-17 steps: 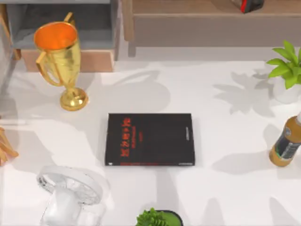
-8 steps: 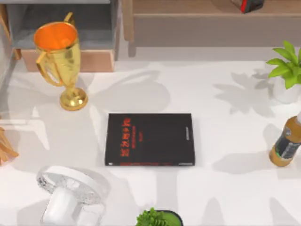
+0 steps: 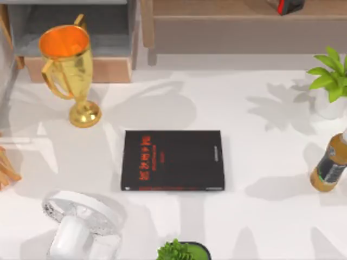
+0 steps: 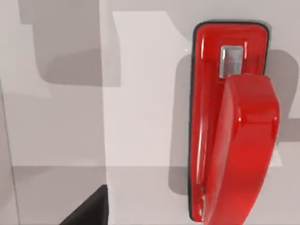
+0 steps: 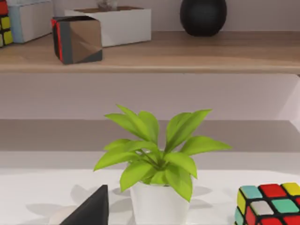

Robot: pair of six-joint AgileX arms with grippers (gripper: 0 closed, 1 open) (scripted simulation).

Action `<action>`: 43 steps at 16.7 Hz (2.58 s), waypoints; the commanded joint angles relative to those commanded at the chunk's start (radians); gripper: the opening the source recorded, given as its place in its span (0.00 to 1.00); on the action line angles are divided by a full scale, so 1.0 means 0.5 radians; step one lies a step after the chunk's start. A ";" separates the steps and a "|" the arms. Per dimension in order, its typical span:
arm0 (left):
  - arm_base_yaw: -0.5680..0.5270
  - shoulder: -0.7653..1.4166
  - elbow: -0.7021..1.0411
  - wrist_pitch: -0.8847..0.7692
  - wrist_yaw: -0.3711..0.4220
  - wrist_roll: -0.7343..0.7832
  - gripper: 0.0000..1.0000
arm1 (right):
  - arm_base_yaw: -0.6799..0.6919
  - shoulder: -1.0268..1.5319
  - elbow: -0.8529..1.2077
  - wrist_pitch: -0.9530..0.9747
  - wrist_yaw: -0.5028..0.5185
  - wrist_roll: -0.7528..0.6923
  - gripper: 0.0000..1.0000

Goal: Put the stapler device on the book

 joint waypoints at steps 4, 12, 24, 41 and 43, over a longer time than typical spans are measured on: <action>-0.016 -0.237 -0.289 0.049 -0.010 -0.020 1.00 | 0.000 0.000 0.000 0.000 0.000 0.000 1.00; 0.025 -0.351 -0.738 0.412 -0.015 0.001 1.00 | 0.000 0.000 0.000 0.000 0.000 0.000 1.00; -0.010 -0.058 -0.526 0.473 0.002 -0.003 0.92 | 0.000 0.000 0.000 0.000 0.000 0.000 1.00; -0.010 -0.058 -0.526 0.473 0.002 -0.003 0.00 | 0.000 0.000 0.000 0.000 0.000 0.000 1.00; -0.010 -0.058 -0.526 0.473 0.002 -0.003 0.00 | 0.000 0.000 0.000 0.000 0.000 0.000 1.00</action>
